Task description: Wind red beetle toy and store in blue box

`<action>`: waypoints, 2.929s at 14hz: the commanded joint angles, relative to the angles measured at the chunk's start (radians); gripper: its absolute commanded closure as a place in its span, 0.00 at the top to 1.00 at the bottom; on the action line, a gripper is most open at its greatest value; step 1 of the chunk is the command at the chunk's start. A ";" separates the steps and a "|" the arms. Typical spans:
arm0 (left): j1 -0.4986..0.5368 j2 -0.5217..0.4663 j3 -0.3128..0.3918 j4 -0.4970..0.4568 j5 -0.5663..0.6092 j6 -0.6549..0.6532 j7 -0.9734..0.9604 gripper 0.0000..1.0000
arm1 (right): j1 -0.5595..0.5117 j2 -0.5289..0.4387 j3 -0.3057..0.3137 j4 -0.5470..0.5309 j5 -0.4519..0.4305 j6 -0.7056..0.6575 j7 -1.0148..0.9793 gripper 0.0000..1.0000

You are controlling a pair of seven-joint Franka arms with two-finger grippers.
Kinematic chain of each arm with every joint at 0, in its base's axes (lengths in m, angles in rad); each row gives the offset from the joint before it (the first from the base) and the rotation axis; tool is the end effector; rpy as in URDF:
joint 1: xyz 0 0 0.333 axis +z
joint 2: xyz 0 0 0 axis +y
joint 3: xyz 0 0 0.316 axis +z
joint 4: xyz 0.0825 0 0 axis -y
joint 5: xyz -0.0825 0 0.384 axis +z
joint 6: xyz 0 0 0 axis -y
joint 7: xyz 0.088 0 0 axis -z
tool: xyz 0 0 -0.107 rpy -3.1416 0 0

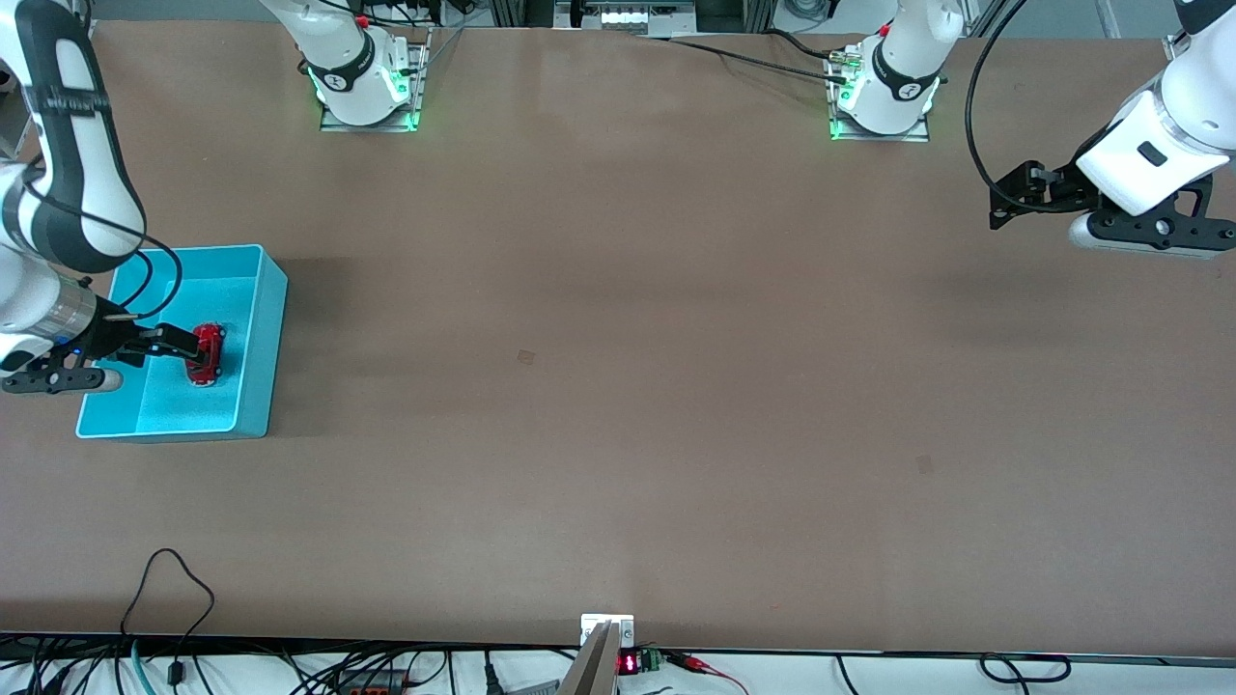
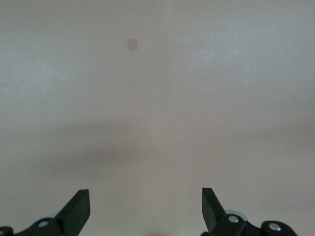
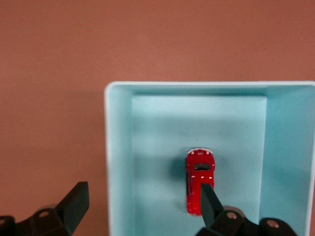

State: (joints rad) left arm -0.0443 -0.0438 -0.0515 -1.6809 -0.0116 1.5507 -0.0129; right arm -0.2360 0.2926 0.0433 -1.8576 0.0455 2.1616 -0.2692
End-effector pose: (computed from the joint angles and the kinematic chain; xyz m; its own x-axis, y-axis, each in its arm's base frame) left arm 0.5330 -0.0531 0.5950 0.9928 -0.0824 -0.0865 -0.0820 -0.9966 0.0082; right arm 0.6143 -0.1196 0.3648 0.9985 0.0489 0.0239 0.0499 -0.9977 -0.0458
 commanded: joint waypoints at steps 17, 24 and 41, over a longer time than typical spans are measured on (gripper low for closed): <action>0.001 -0.005 -0.002 0.009 0.015 -0.037 -0.009 1.00 | 0.372 -0.171 -0.267 0.328 0.010 -0.562 0.231 1.00; 0.001 -0.005 -0.002 0.009 0.015 -0.037 -0.009 1.00 | 0.380 -0.323 -0.258 0.066 -0.044 -0.365 0.249 1.00; 0.001 -0.005 0.001 0.010 0.018 -0.032 0.022 1.00 | 0.380 -0.329 -0.230 0.169 -0.044 -0.549 0.237 1.00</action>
State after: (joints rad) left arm -0.0439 -0.0439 -0.0512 -1.6809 -0.0116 1.5251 -0.0112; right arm 0.1390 -0.0252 -0.1895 -1.6988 0.0180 1.6357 -0.0405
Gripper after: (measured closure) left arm 0.000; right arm 0.000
